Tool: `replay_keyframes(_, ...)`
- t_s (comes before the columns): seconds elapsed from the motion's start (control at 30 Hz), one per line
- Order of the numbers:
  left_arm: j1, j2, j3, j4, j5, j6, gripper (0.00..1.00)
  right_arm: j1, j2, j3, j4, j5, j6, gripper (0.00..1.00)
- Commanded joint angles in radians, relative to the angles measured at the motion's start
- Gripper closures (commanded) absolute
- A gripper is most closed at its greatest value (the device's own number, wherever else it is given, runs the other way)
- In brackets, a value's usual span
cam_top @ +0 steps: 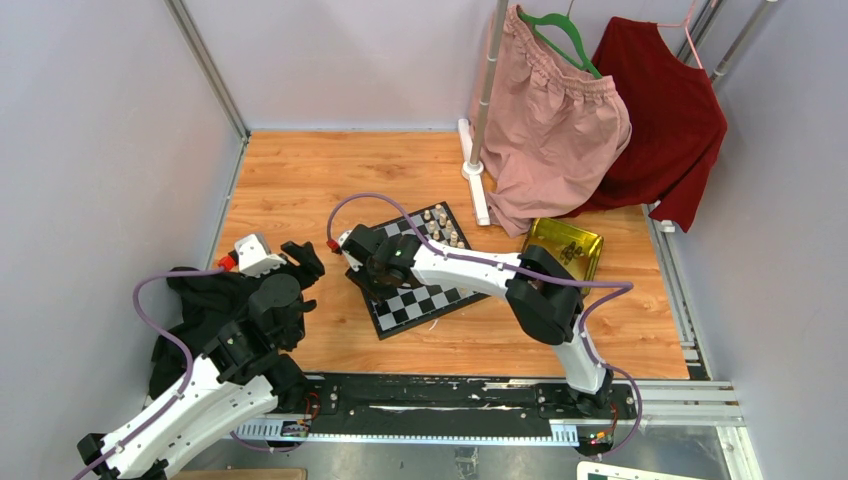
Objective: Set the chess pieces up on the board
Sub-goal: Place the chess piece on the chessboard, then pick up the chess piece from the storage box.
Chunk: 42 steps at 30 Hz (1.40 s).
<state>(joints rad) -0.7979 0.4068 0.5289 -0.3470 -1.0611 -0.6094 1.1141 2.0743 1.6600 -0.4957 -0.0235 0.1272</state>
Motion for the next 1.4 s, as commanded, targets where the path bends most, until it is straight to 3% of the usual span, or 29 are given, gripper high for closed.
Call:
replay_keyframes(0.0, -0.001, -0.011, -0.008, 0.009, -0.045, -0.013, 0.35, 0.016, 0.0, 0.021, -0.027, 0.022, -0.013, 0.65)
replay_keyframes(0.7, -0.001, -0.013, 0.019, -0.03, -0.058, -0.015, 0.32, 0.032, -0.175, -0.063, -0.021, 0.069, -0.015, 0.65)
replay_keyframes(0.87, -0.001, -0.014, 0.035, -0.021, -0.053, 0.006, 0.2, 0.033, -0.264, -0.132, -0.006, 0.137, -0.009, 0.64)
replay_keyframes(1.0, -0.001, 0.0, 0.048, 0.002, -0.049, 0.013, 0.09, 0.023, -0.377, -0.214, -0.004, 0.311, 0.003, 0.54)
replay_keyframes(1.1, -0.001, 0.026, 0.056, 0.039, -0.043, 0.026, 0.01, -0.029, -0.465, -0.277, -0.004, 0.371, 0.037, 0.51)
replay_keyframes(1.37, -0.001, 0.158, 0.054, 0.183, 0.021, 0.038, 0.0, -0.364, -0.678, -0.475, -0.003, 0.384, 0.155, 0.5)
